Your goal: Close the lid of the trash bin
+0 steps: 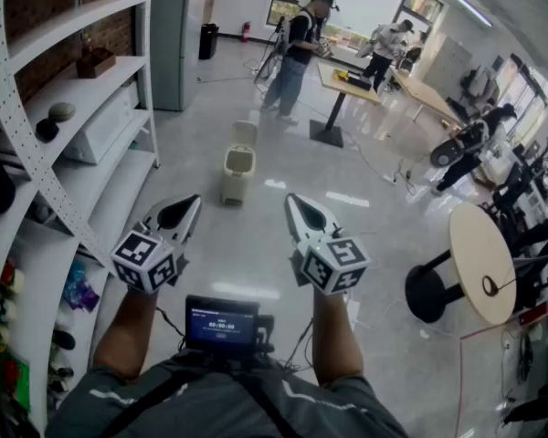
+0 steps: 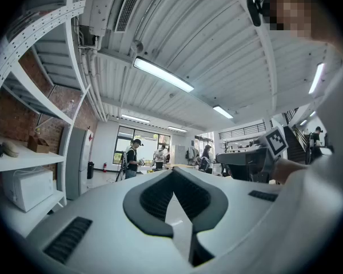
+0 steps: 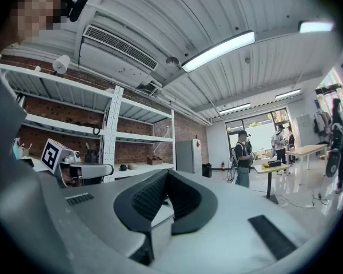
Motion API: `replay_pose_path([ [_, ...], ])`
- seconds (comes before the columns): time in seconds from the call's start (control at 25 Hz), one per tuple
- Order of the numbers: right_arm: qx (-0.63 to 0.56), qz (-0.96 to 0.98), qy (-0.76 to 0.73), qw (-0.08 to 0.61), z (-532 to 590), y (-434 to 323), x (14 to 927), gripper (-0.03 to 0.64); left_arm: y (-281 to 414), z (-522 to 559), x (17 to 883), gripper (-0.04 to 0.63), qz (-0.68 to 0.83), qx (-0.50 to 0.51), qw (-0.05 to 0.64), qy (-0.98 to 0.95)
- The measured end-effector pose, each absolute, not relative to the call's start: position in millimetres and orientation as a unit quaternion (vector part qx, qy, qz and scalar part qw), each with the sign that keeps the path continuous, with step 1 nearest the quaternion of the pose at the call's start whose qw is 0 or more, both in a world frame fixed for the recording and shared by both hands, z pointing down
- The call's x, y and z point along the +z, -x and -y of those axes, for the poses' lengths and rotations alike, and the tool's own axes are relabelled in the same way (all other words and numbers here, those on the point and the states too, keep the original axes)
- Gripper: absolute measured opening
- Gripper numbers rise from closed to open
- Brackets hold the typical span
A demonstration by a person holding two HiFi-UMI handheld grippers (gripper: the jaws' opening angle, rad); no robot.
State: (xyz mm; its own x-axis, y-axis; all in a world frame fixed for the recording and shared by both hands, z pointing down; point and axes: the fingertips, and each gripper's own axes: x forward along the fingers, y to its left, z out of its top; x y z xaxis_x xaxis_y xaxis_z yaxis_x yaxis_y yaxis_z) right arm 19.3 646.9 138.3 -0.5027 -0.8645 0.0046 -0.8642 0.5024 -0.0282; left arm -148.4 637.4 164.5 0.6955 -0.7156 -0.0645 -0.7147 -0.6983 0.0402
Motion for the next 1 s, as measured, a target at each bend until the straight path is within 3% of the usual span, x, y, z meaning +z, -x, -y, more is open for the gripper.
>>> replay_pose_path([
  [1.0,-0.03,-0.847,0.53,0.033,-644.7,5.0,140.5,0.011,186.1,-631.2,170.6,-0.006,0.373,-0.036,0.01,-0.927],
])
